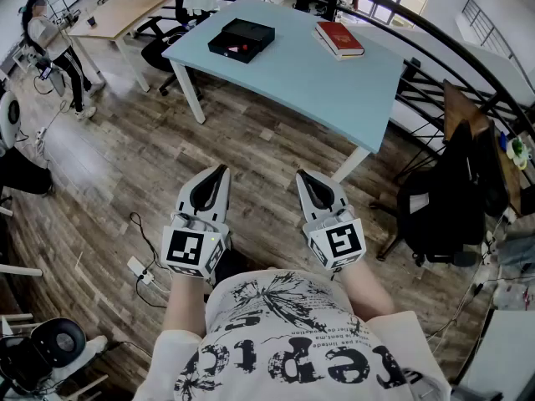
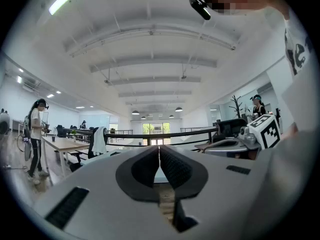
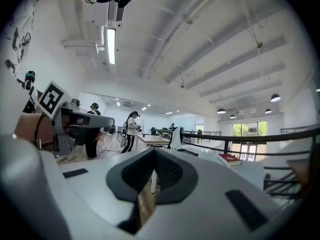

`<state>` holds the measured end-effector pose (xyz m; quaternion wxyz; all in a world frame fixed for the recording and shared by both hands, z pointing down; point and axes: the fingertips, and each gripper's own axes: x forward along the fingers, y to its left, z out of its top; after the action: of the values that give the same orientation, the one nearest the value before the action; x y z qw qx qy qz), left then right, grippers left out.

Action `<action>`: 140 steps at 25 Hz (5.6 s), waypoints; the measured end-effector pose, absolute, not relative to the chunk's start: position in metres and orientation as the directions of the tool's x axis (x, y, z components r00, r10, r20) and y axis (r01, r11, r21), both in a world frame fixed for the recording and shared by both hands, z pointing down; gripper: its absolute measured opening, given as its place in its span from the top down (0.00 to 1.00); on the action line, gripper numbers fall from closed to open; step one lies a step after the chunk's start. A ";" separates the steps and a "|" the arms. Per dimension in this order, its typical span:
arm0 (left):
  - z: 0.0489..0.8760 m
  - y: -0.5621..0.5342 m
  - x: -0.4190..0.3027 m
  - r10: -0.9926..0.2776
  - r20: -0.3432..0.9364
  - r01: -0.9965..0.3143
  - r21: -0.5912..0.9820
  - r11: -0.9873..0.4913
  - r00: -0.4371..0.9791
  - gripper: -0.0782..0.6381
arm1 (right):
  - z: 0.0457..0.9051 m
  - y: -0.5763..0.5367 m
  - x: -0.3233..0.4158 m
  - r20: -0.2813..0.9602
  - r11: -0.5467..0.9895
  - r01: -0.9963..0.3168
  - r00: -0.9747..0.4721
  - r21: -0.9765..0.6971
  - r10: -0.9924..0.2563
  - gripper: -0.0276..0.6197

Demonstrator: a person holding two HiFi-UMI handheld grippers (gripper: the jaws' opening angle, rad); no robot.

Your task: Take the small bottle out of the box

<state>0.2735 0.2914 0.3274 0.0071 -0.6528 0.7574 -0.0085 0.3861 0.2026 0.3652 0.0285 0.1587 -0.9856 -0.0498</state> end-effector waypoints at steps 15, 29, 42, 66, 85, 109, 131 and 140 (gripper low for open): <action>0.353 0.287 0.232 -0.985 0.049 -0.986 0.008 0.165 -0.164 0.86 | 0.391 0.184 0.343 0.090 0.941 -0.337 -0.937 0.030 -0.339 0.94; 0.361 0.251 0.032 -0.993 0.075 -0.995 0.023 0.095 -0.093 0.86 | 0.380 0.146 0.147 0.065 0.911 -0.411 -0.908 0.041 -0.413 0.94; 0.381 0.200 -0.082 -0.991 0.124 -0.996 0.063 0.059 -0.051 0.86 | 0.394 0.098 0.023 0.114 0.905 -0.422 -0.898 0.049 -0.425 0.94; 0.382 -0.154 -0.237 -0.987 0.161 -0.998 0.055 0.021 -0.012 0.86 | 0.390 -0.244 -0.117 0.115 0.874 -0.484 -0.866 0.049 -0.487 0.94; 0.453 -0.330 -0.287 -0.815 0.394 -0.896 0.057 -0.440 0.425 0.86 | 0.411 -0.359 -0.147 0.158 0.581 -0.814 -0.573 0.005 -0.804 0.94; 0.673 -0.332 -0.248 -0.221 0.875 -0.691 0.162 -0.705 0.431 0.55 | 0.469 -0.345 -0.112 0.302 0.360 -0.933 -0.345 -0.008 -0.888 0.94; 0.670 -0.334 -0.246 -0.288 0.872 -0.758 0.133 -0.638 0.395 0.57 | 0.454 -0.355 -0.107 0.295 0.438 -0.899 -0.413 0.021 -0.862 0.94; 0.596 -0.340 -0.258 -0.454 0.757 -0.787 0.127 -0.603 0.470 0.57 | 0.443 -0.353 -0.132 0.270 0.506 -0.862 -0.479 0.039 -0.835 0.94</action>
<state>-0.2582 -0.3403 0.5959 -0.2377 -0.8237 0.3766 -0.3509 -0.1320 -0.3528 0.4430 0.1279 0.4943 -0.8583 0.0511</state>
